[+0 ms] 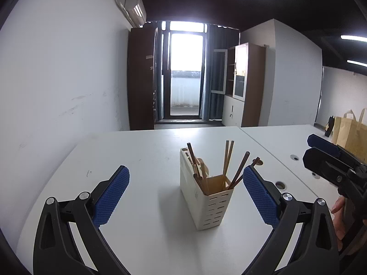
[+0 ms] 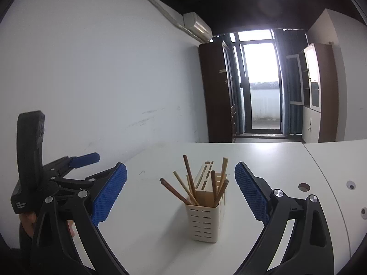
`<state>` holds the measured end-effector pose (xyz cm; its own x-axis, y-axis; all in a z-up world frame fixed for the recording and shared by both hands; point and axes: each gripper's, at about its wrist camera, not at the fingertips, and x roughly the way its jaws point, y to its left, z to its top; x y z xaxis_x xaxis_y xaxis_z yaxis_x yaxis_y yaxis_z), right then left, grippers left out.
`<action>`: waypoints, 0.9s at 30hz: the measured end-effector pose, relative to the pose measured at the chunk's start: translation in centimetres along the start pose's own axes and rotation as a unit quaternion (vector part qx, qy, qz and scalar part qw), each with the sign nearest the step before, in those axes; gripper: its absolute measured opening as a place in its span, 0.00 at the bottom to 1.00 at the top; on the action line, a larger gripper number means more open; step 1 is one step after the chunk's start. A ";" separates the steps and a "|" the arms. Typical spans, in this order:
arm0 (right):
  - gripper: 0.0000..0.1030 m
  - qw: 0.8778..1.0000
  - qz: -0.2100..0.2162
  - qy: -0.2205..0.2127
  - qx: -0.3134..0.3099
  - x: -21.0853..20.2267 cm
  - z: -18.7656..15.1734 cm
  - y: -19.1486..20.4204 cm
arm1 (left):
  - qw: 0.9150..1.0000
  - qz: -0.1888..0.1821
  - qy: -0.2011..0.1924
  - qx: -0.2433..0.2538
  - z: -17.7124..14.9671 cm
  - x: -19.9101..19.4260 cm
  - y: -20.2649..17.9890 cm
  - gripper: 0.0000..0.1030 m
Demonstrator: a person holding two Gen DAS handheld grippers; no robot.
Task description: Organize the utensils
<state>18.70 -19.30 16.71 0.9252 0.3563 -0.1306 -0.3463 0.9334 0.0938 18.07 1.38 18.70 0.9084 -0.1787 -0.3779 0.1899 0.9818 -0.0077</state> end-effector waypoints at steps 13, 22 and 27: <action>0.93 0.996 -0.027 0.081 0.022 3.3 -0.3 -2.6 | 0.999 0.017 0.045 0.013 0.3 2.5 3.2 0.95; 0.93 0.993 -0.054 0.106 0.016 3.0 -0.5 -2.0 | 0.997 0.030 0.069 -0.023 0.4 1.5 4.4 0.95; 0.93 0.989 -0.063 0.131 0.022 3.0 -0.6 -1.4 | 0.995 0.006 0.089 -0.037 0.1 1.8 4.2 0.95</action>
<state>21.90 -19.52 15.59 0.8865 0.2409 -0.3951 -0.2183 0.9705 0.1021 20.57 5.21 18.11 0.8285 -0.1583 -0.5371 0.1443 0.9872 -0.0682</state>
